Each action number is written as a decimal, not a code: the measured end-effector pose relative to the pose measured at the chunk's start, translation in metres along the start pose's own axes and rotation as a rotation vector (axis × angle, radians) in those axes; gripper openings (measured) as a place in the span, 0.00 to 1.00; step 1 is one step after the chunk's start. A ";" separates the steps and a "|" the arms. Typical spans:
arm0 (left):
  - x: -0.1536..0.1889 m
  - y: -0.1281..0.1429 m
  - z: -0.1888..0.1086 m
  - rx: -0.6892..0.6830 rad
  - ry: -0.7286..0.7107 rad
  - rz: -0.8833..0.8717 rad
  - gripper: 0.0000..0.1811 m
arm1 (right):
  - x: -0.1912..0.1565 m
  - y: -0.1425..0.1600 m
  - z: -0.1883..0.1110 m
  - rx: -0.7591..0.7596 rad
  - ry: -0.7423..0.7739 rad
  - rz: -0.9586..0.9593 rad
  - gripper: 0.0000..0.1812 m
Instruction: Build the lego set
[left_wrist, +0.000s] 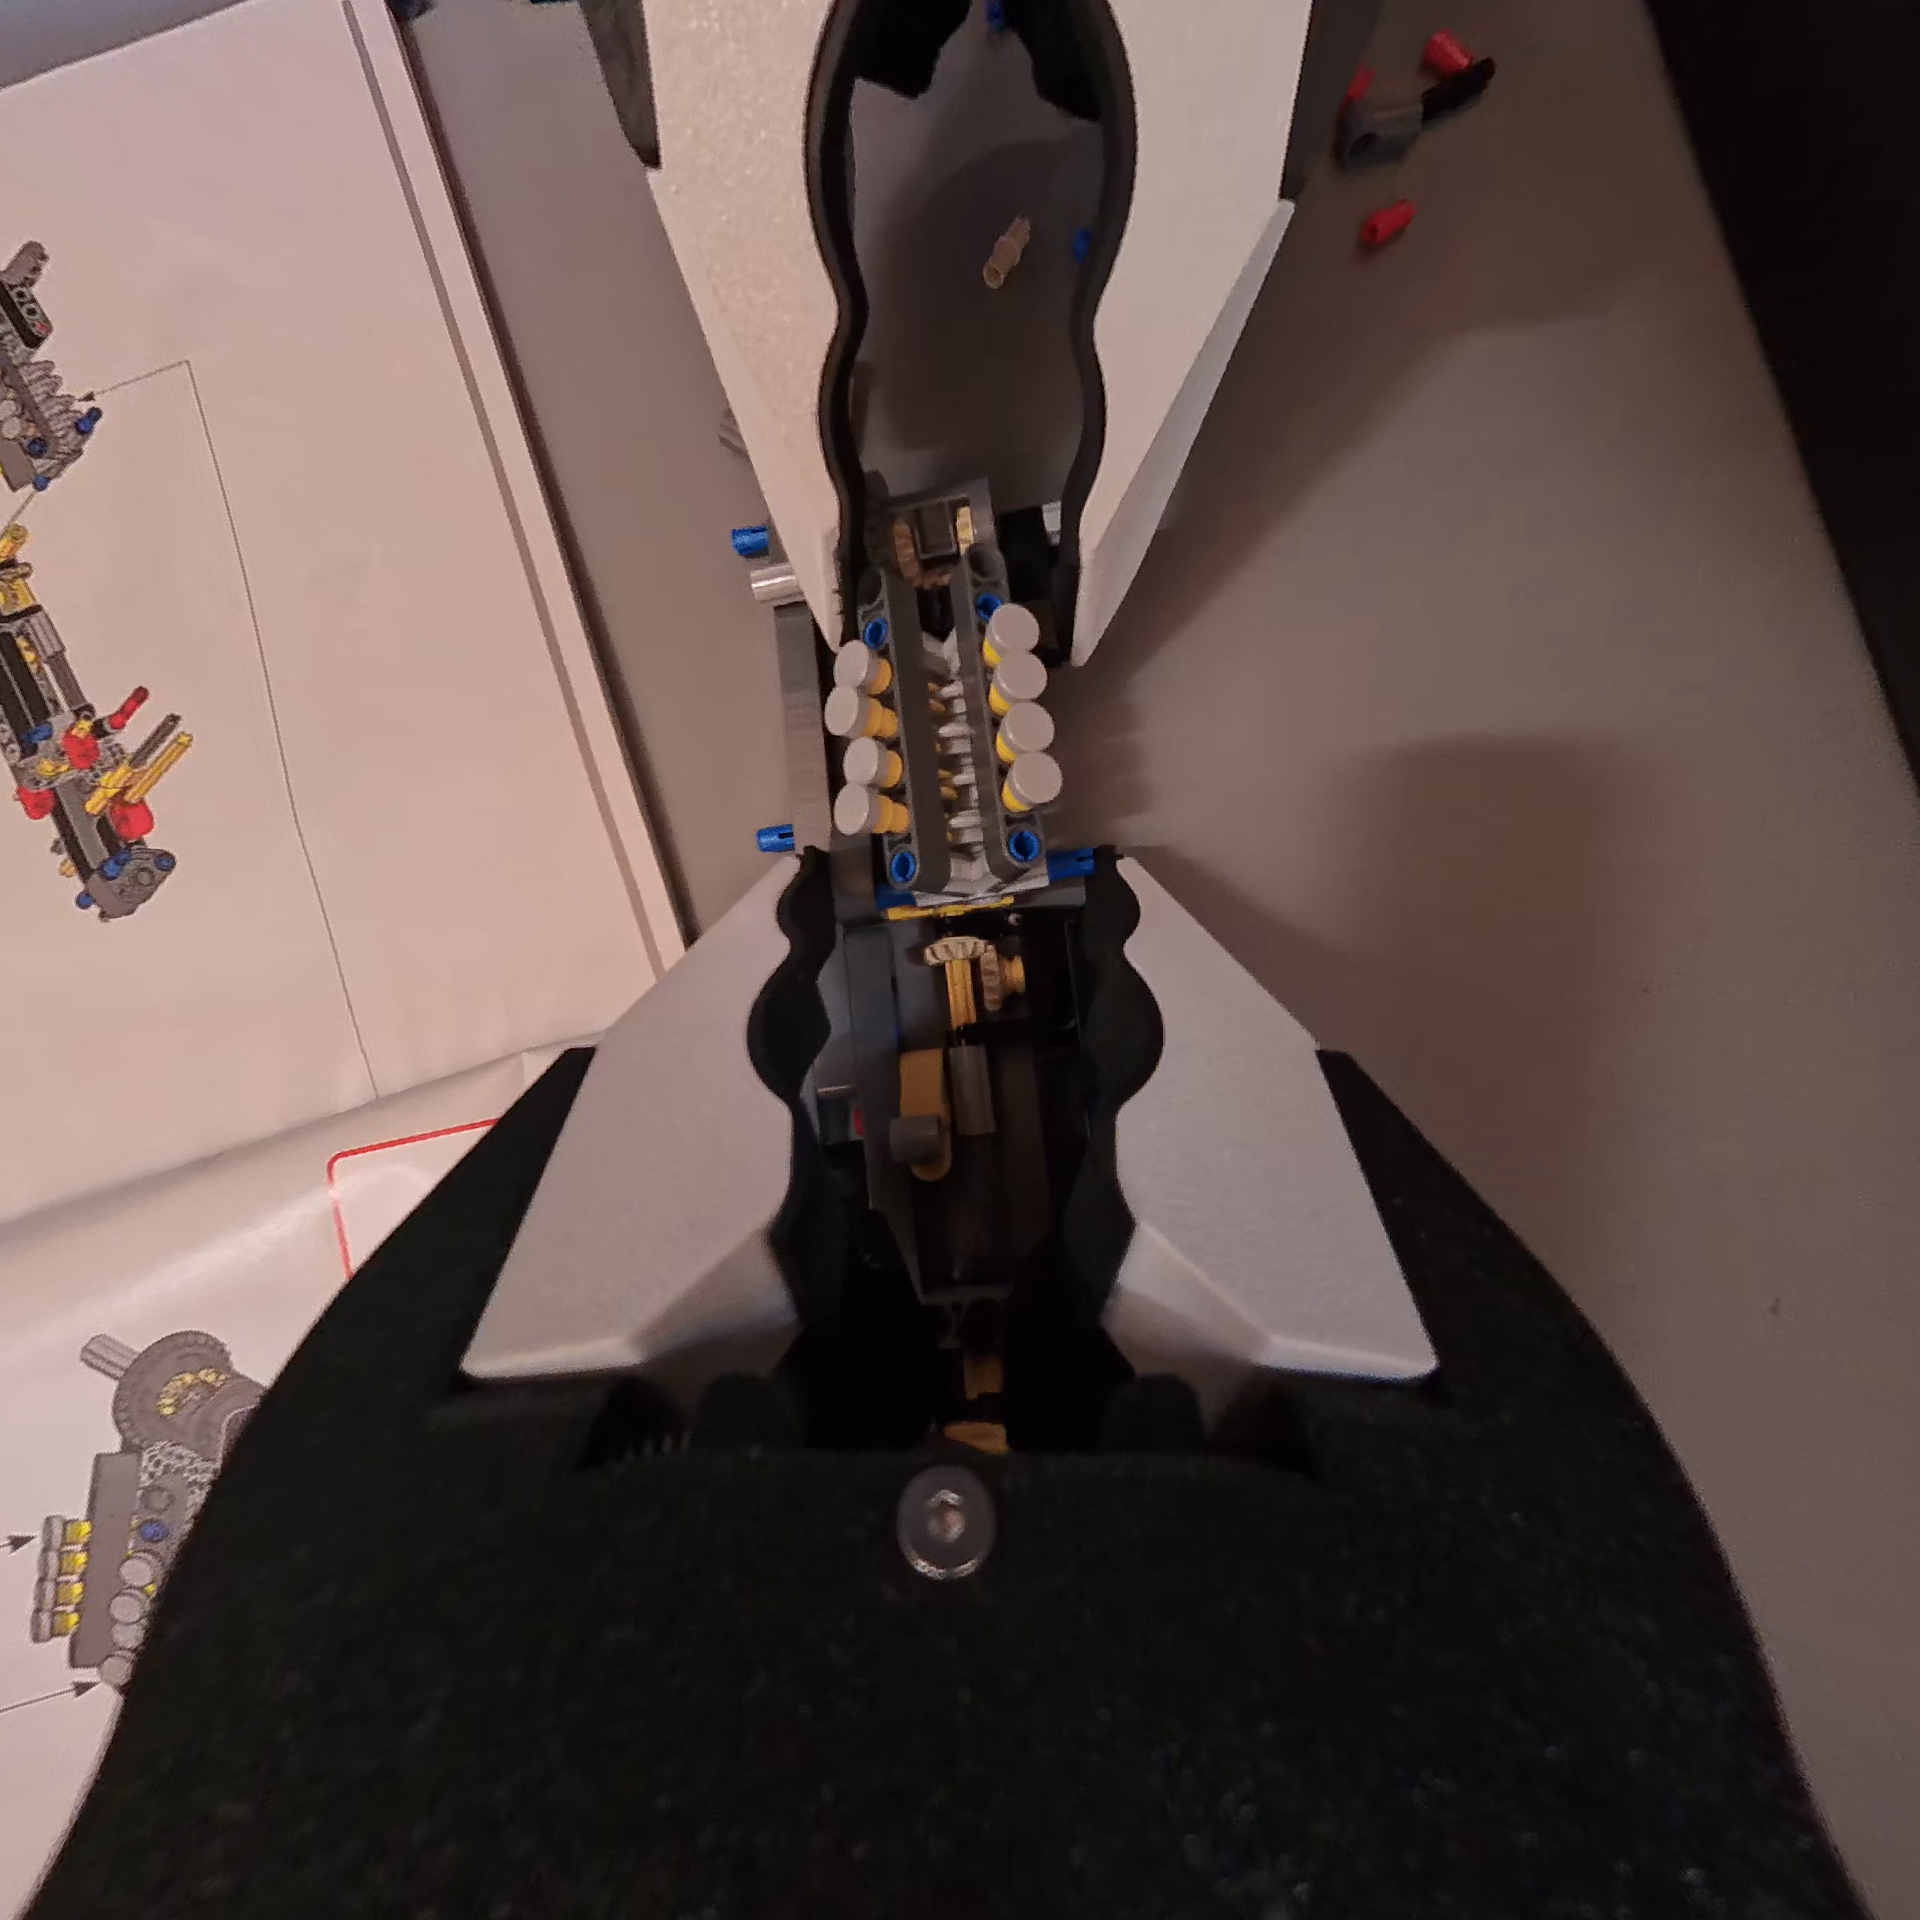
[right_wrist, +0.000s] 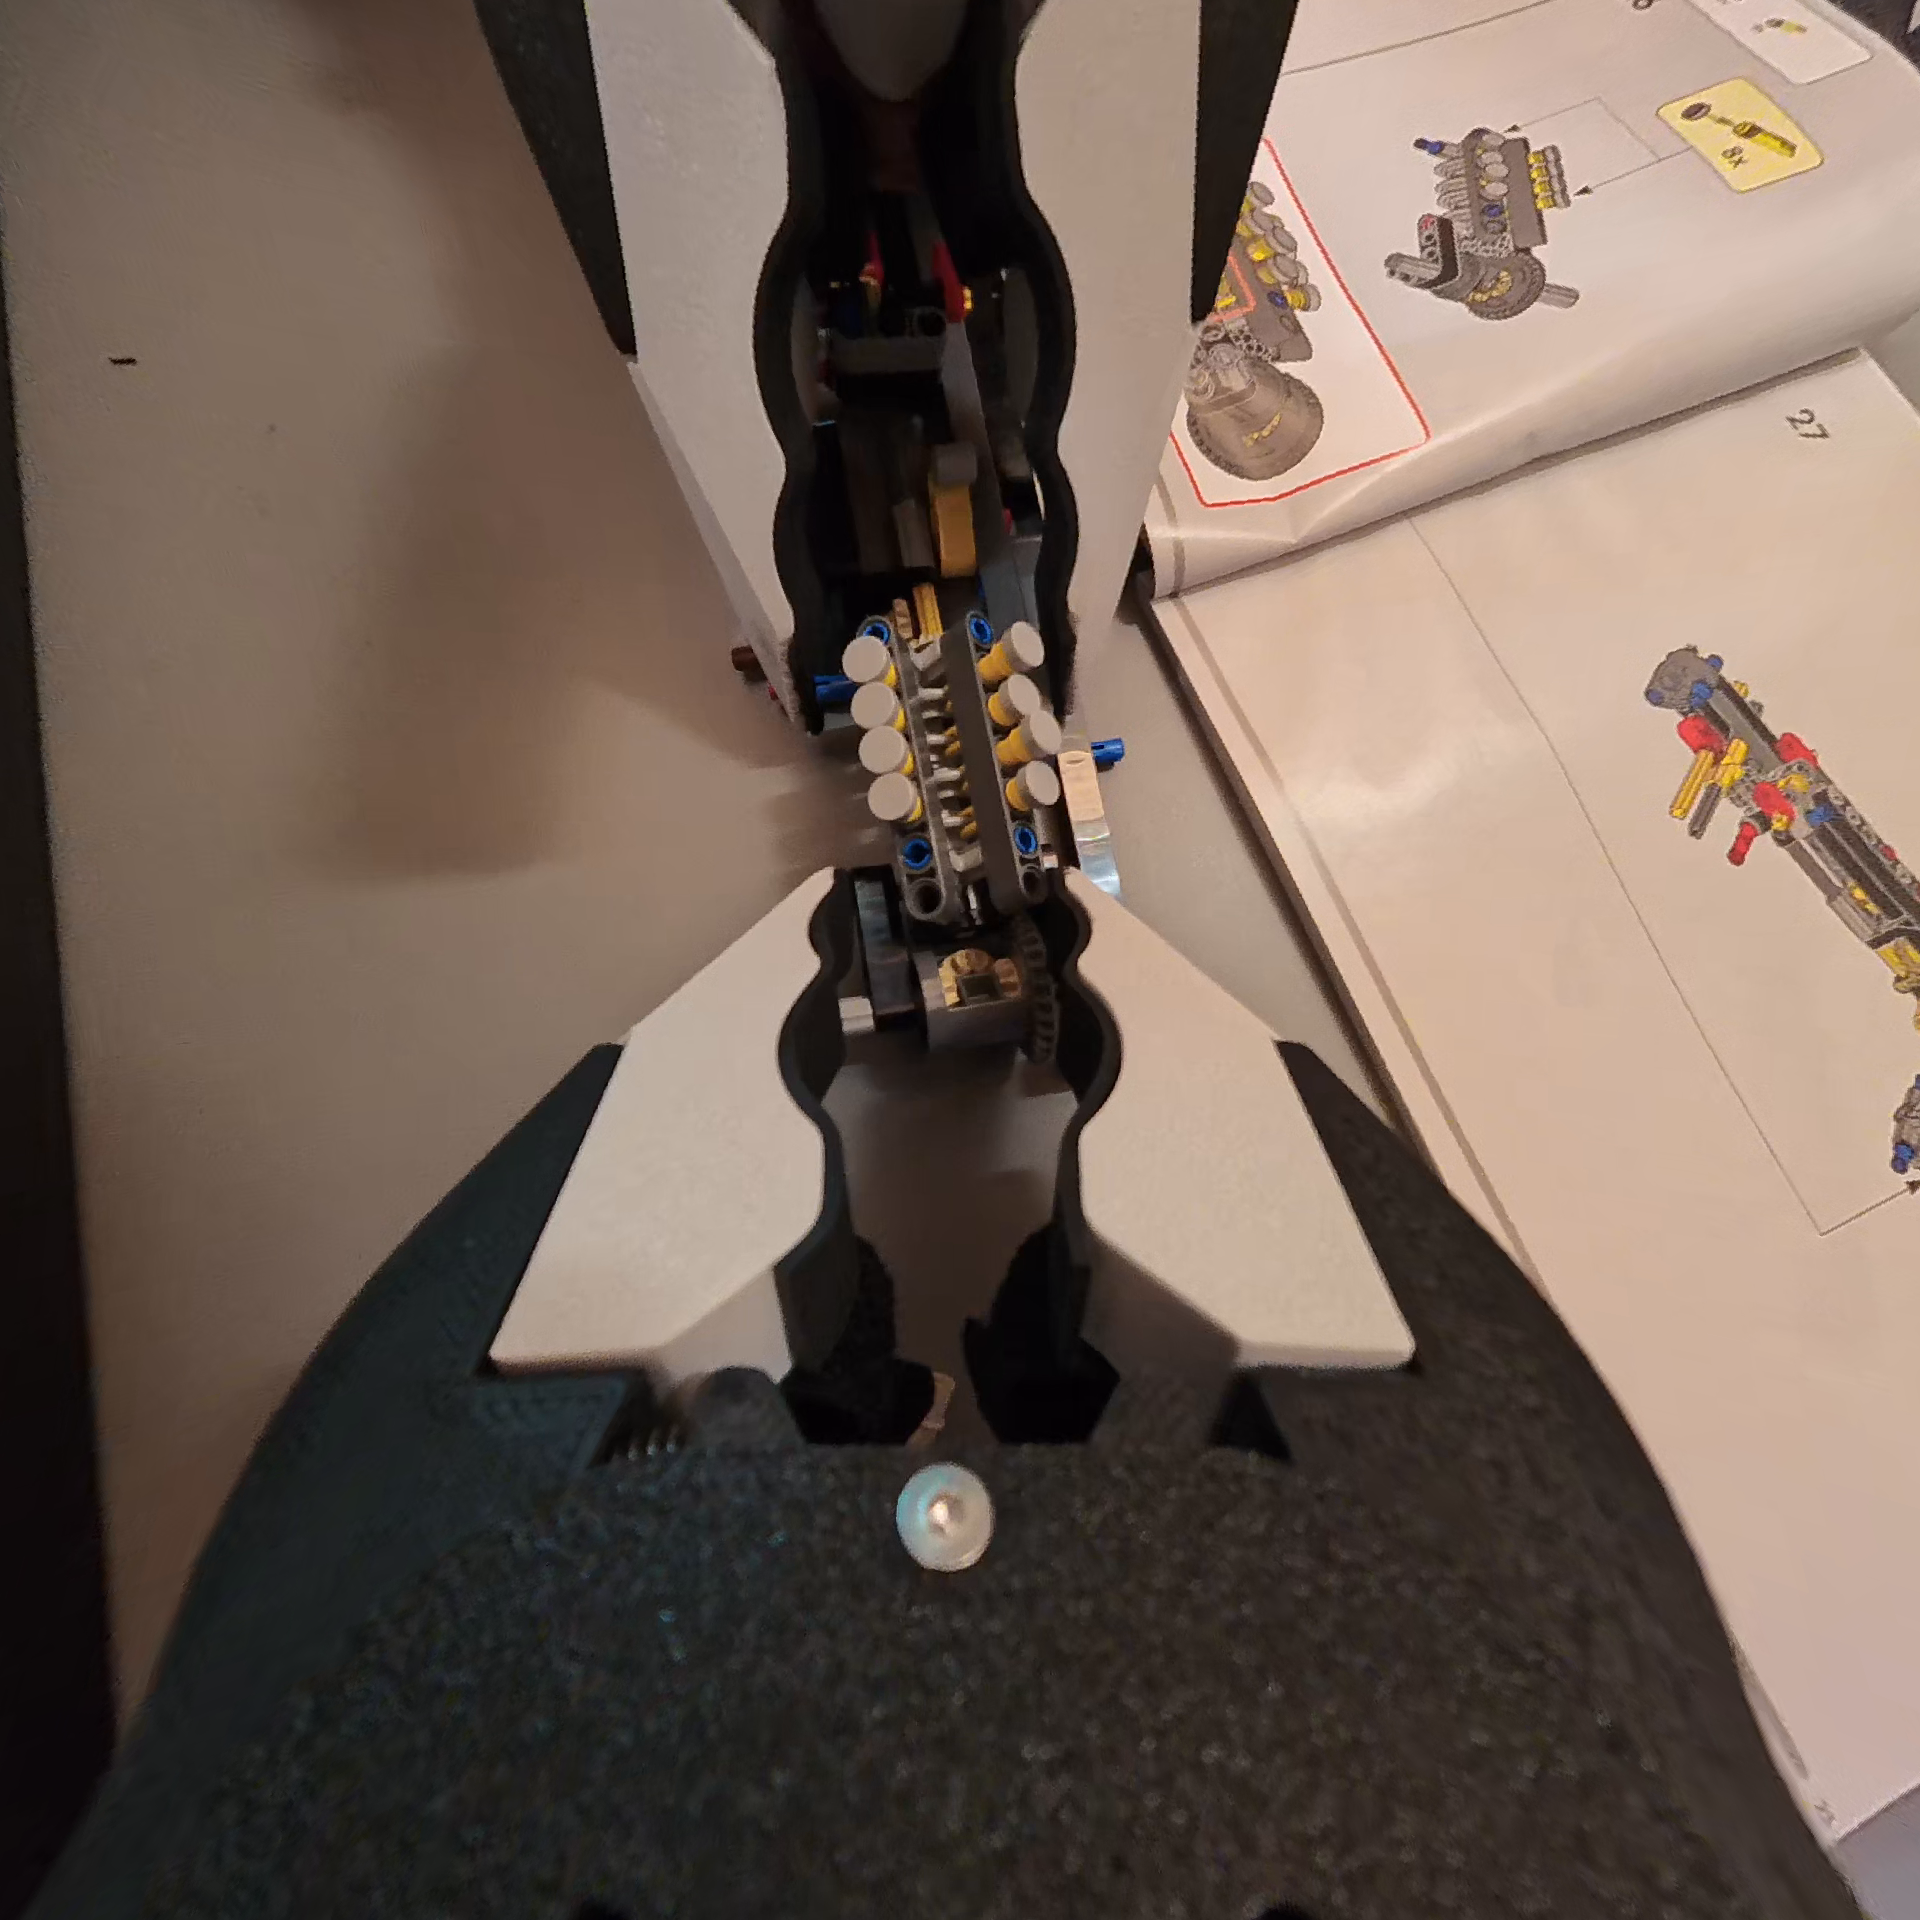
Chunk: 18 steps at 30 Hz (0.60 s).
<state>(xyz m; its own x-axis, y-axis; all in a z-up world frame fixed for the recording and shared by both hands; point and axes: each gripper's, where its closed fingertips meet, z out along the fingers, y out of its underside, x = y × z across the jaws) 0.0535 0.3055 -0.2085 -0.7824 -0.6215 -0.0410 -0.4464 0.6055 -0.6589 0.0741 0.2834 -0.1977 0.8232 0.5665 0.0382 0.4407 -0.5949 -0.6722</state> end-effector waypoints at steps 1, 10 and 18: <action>0.000 0.000 0.000 0.000 0.002 0.000 0.26 | 0.000 0.000 0.000 0.003 -0.002 0.007 0.20; 0.000 -0.001 0.000 0.018 0.012 -0.015 0.26 | 0.000 -0.010 -0.013 0.096 -0.043 0.054 0.23; 0.000 -0.001 0.000 0.028 0.015 -0.010 0.26 | 0.002 0.006 -0.043 0.072 -0.012 0.216 0.21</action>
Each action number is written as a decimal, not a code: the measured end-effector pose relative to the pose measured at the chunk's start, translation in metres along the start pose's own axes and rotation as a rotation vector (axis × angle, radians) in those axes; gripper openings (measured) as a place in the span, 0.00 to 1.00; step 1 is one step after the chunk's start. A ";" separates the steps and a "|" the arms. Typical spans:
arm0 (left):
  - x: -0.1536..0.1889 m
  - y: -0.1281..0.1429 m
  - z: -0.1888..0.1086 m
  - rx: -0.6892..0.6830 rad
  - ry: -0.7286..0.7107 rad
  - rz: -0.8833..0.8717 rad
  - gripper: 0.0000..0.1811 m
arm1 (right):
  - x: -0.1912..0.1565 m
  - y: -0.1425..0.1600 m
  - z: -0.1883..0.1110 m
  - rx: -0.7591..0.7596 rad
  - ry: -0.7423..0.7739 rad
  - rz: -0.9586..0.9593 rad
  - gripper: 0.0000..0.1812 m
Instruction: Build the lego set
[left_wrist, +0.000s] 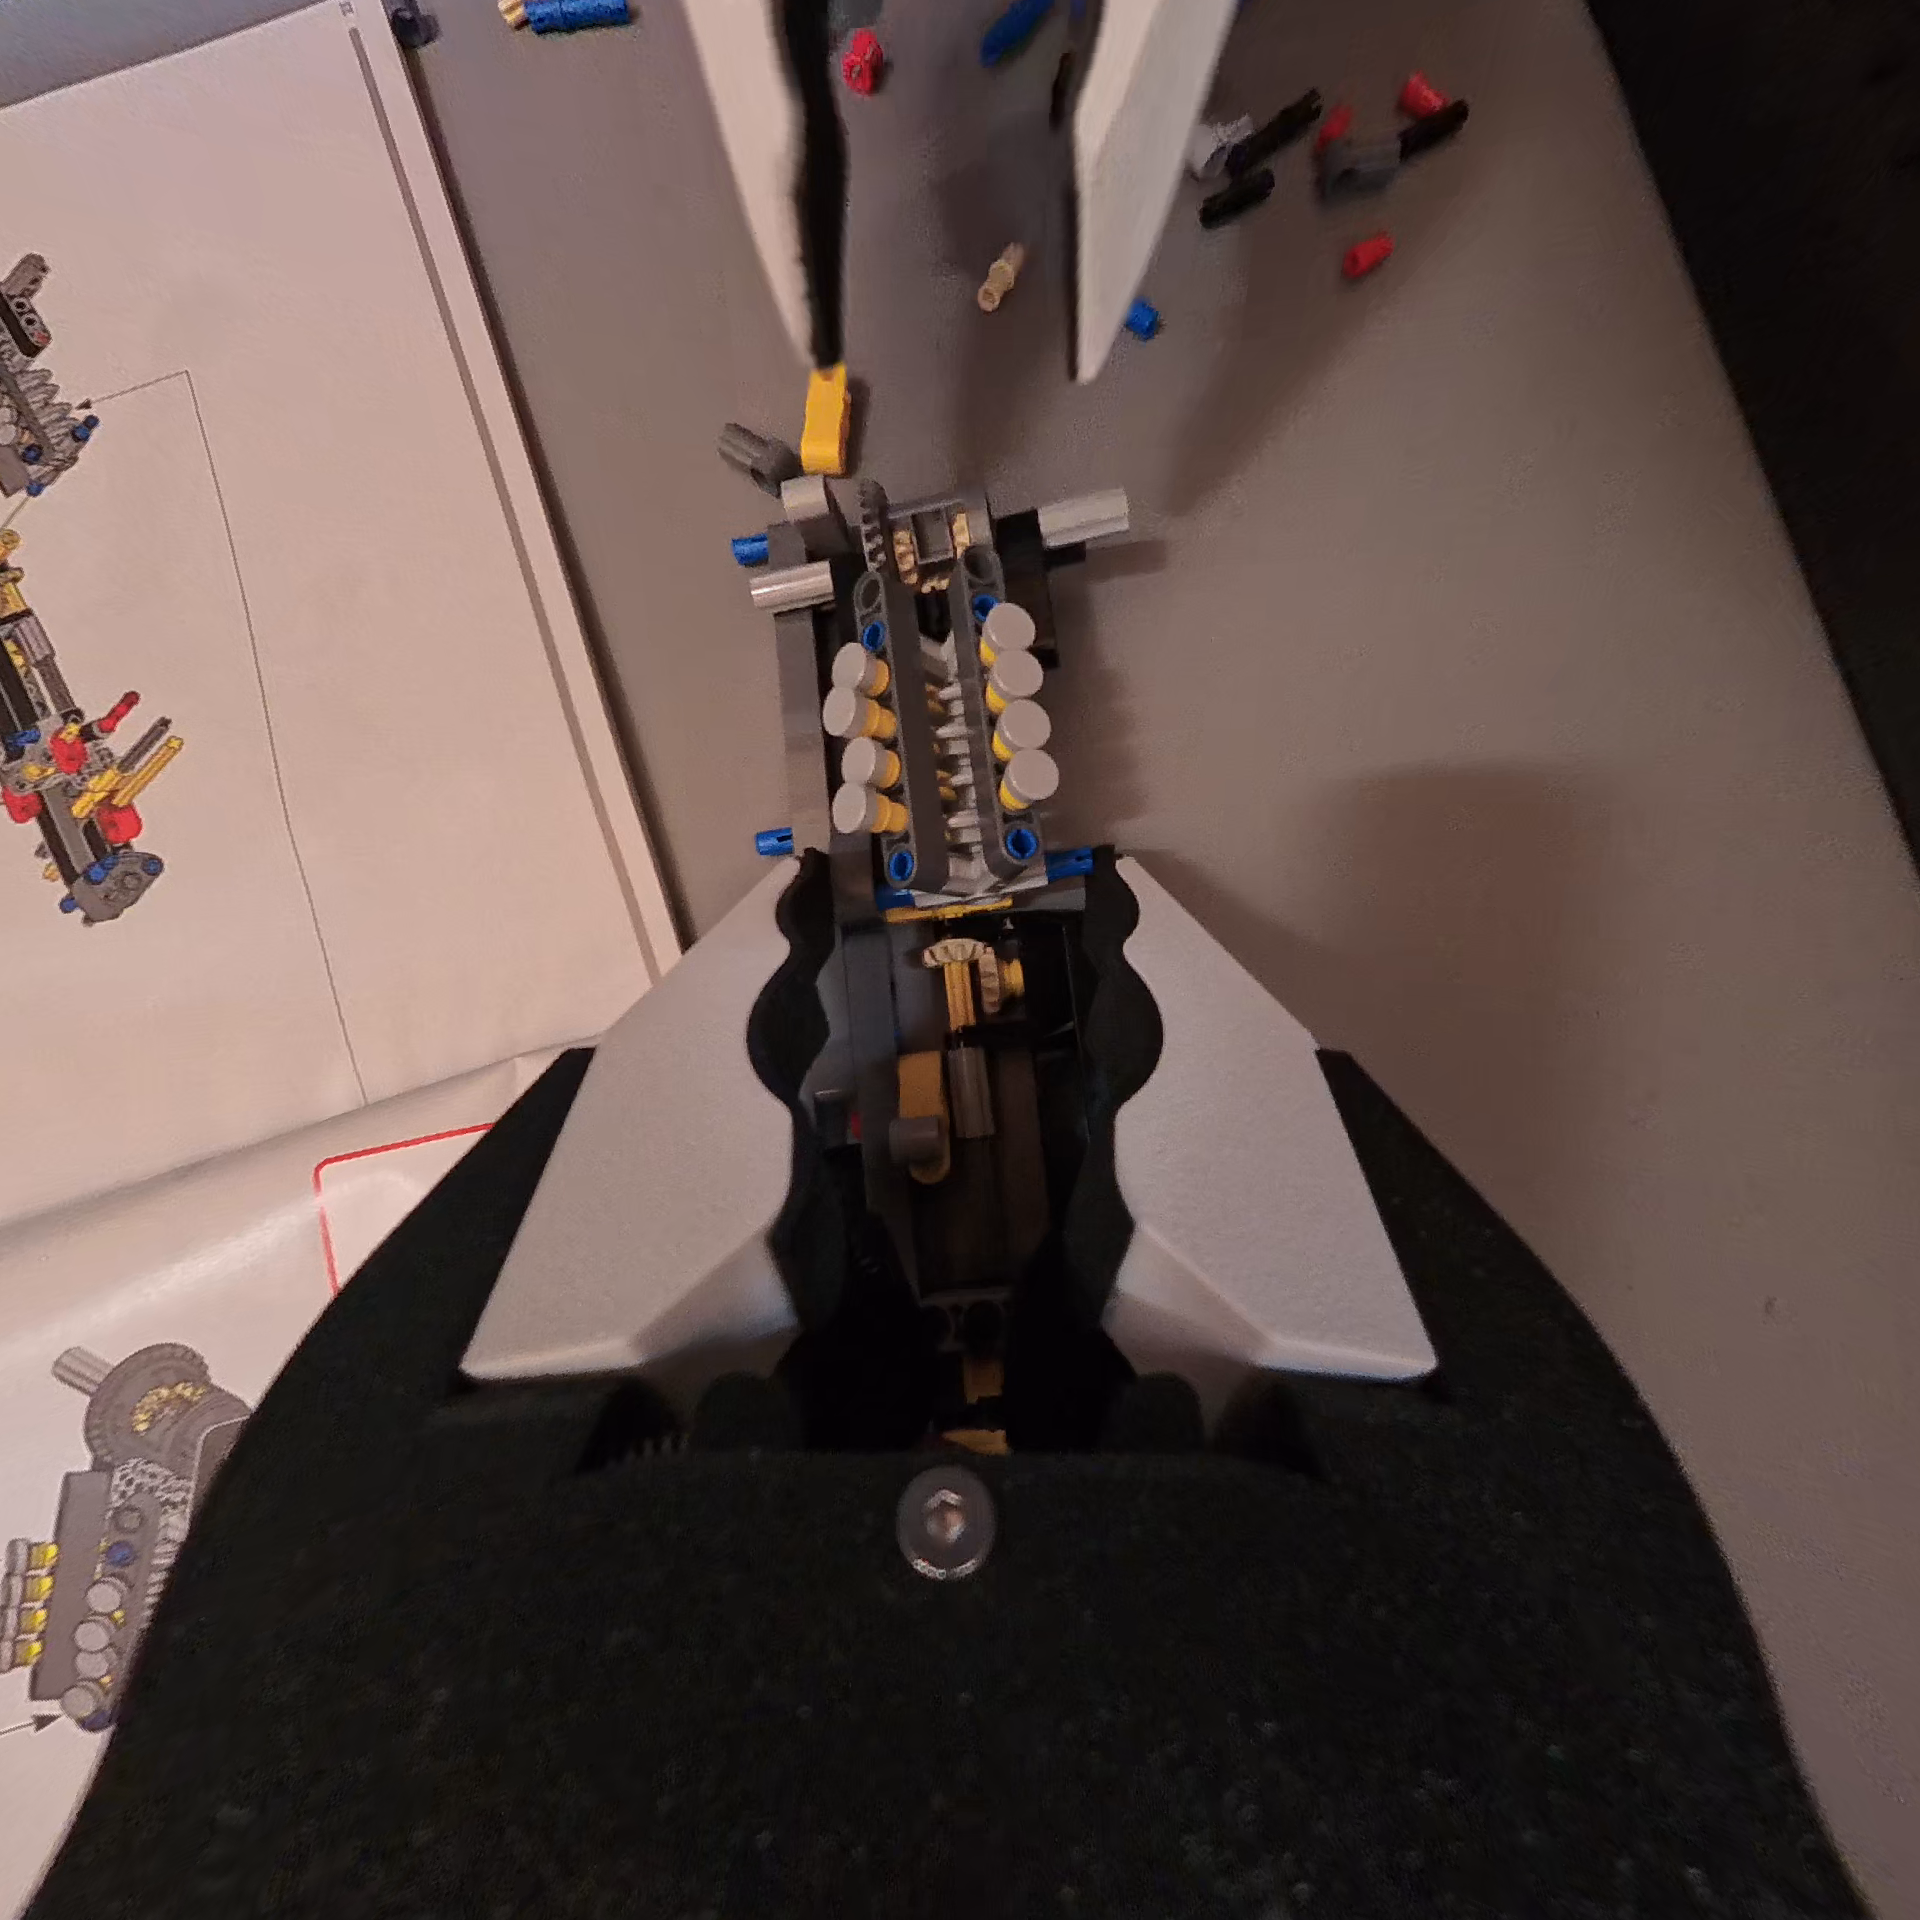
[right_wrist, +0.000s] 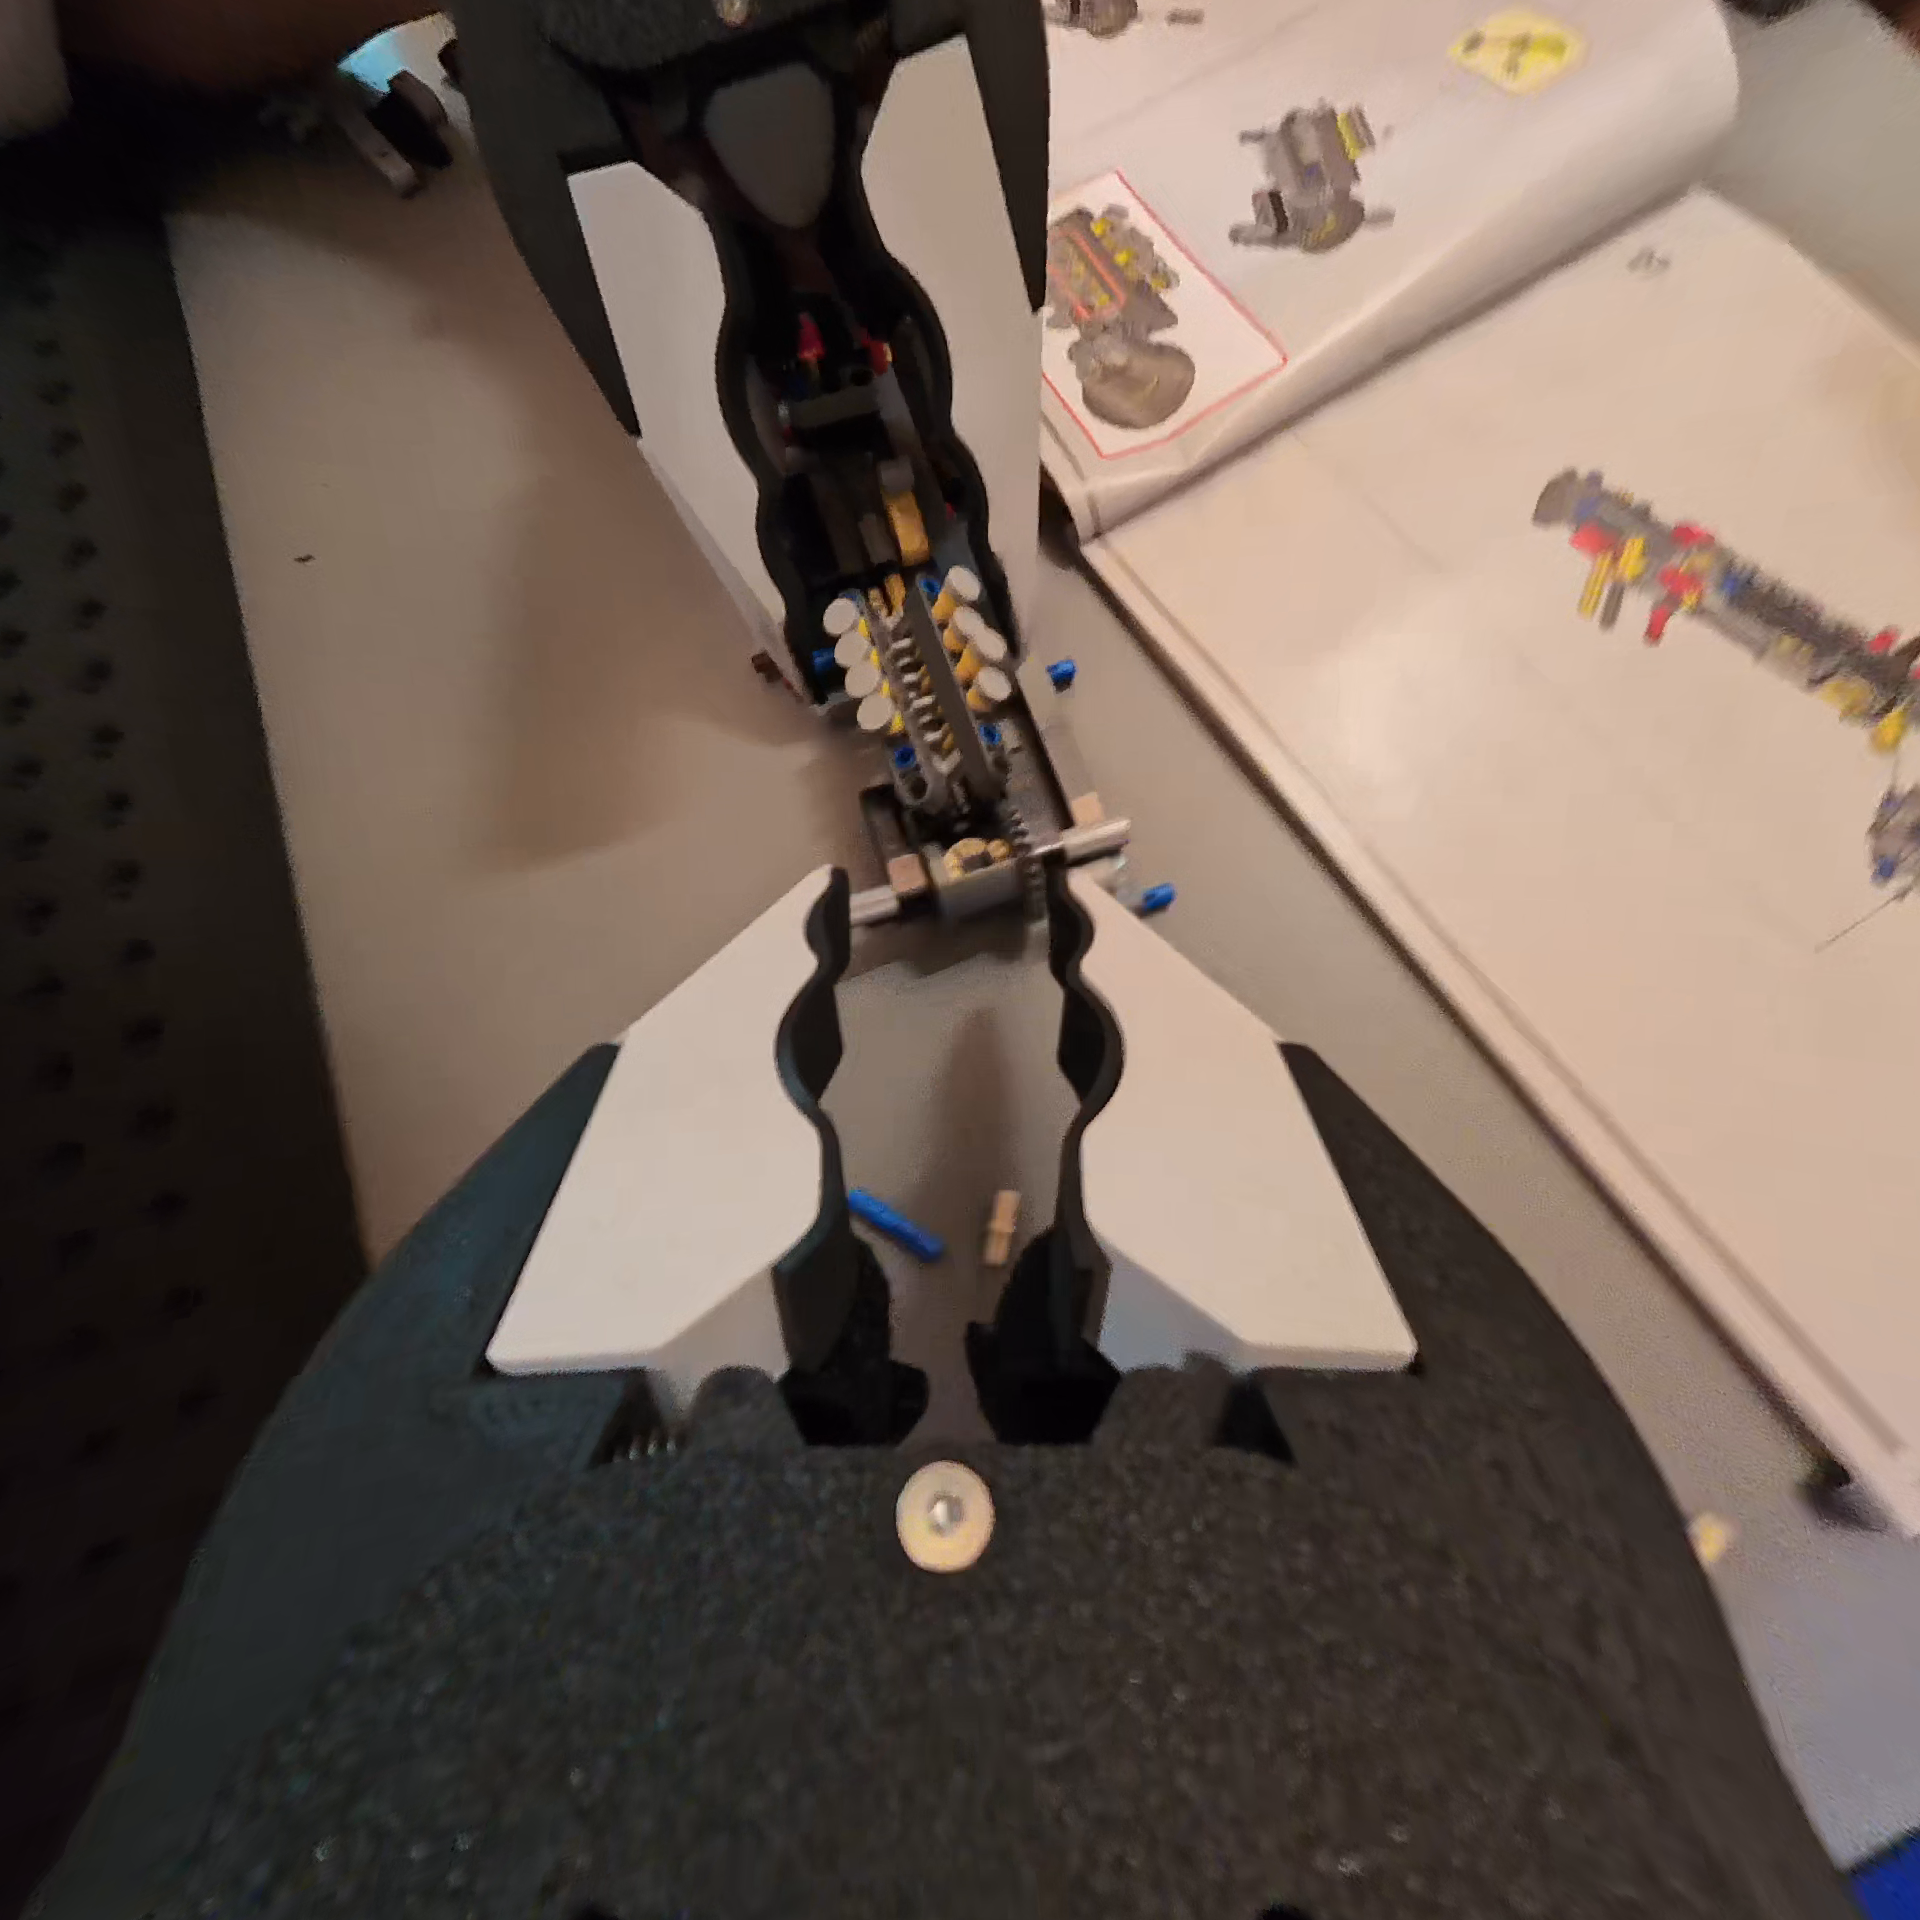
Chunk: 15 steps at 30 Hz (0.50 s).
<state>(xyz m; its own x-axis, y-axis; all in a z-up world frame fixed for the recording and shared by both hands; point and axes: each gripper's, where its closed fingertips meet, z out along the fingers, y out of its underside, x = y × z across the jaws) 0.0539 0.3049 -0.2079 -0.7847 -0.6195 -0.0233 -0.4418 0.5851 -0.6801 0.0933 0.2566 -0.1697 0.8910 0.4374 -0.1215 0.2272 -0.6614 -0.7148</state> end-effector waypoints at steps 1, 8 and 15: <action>0.000 0.000 0.000 0.001 0.001 -0.001 0.26 | -0.006 0.003 0.000 -0.006 -0.004 0.031 0.21; 0.001 -0.001 0.000 0.017 0.022 -0.016 0.26 | -0.021 0.026 0.019 -0.095 0.155 0.073 0.19; 0.001 0.000 0.000 0.006 0.001 0.027 0.26 | -0.024 0.012 0.014 0.030 0.223 0.200 0.16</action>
